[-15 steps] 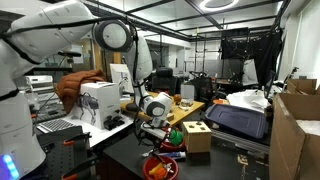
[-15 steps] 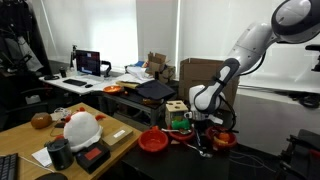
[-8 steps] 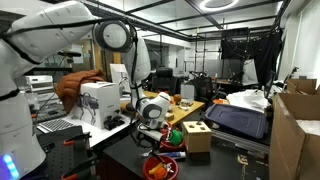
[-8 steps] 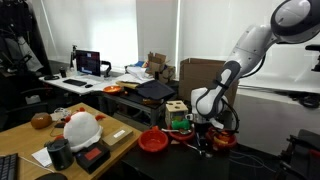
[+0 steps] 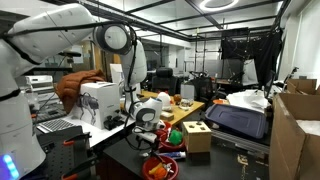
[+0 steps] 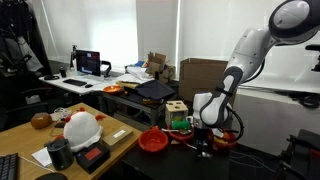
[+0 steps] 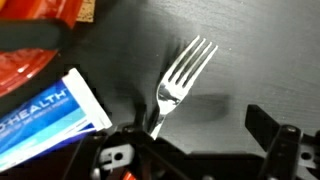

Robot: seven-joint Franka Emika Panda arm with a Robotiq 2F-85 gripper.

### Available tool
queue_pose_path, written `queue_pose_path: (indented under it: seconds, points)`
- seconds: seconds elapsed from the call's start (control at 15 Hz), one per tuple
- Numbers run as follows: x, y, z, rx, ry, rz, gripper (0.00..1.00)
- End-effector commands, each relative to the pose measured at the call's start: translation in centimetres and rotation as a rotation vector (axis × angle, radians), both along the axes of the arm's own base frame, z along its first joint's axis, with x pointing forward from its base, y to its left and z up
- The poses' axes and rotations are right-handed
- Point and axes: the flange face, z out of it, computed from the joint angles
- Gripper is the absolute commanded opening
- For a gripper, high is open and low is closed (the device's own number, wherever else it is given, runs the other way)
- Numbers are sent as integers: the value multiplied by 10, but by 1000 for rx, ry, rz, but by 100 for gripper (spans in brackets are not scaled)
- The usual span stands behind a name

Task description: Pick the fork and put it in the bowl

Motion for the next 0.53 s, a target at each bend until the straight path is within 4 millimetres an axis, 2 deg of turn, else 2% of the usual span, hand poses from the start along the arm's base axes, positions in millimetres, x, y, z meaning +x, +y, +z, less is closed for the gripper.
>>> queue_pose_path:
  seconds: [0.0,0.47]
  points:
    - [-7,-5,6,-39,-54,-5,100]
    - [-8,-11,3,-61,-85,-19,100]
